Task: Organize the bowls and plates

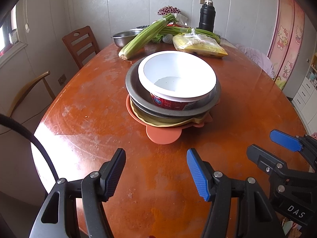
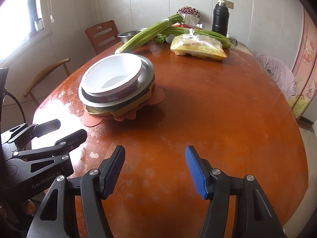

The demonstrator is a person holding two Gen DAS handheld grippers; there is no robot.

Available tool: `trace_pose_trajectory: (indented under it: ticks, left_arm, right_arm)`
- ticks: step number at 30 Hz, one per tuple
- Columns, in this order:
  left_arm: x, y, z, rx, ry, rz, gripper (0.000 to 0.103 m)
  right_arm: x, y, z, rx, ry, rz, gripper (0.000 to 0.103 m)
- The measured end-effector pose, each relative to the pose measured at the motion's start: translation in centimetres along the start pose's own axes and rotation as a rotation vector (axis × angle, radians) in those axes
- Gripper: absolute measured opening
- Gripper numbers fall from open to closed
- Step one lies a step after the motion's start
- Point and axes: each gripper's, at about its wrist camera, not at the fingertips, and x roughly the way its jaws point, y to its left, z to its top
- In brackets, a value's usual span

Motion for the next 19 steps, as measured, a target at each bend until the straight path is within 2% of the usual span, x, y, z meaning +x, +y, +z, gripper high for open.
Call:
trace_pose_trajectory:
  ticks: [15,19]
  left_arm:
    - [0.5,0.2,0.2,0.0,0.01,0.0,0.064]
    - [0.4,2.5,1.0,-0.028,-0.004,0.008,0.07]
  right_arm:
    - [0.5,-0.6,0.5,0.008,0.007,0.002,0.065]
    - [0.5,-2.4,1.2,0.043,0.007,0.011,0.065]
